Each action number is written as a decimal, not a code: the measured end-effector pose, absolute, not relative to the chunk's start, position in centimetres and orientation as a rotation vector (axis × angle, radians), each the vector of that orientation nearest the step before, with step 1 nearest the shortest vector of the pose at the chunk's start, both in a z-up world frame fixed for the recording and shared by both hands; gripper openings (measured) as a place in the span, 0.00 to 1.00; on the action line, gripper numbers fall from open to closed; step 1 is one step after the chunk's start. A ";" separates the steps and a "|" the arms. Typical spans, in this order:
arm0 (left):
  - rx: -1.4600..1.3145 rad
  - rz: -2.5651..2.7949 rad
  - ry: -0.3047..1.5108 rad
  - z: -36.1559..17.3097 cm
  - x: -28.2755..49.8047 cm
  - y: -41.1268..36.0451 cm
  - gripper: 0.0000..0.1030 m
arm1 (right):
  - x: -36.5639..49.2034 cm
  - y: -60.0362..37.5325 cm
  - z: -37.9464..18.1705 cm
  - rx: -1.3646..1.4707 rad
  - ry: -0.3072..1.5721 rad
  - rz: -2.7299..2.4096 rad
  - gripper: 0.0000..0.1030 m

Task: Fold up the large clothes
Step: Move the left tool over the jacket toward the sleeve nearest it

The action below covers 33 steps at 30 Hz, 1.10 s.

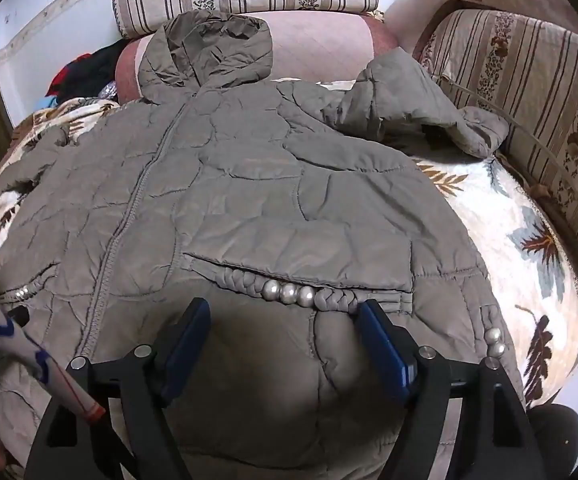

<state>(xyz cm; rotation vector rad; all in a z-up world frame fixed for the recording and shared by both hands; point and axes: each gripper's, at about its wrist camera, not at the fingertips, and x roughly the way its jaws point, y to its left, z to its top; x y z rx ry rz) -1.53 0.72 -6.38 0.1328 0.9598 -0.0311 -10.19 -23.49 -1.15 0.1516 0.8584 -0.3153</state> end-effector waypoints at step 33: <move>-0.245 -0.251 1.111 -4.1 -1.2 11.1 1.00 | -11.9 -25.5 0.1 0.171 0.814 -0.336 0.79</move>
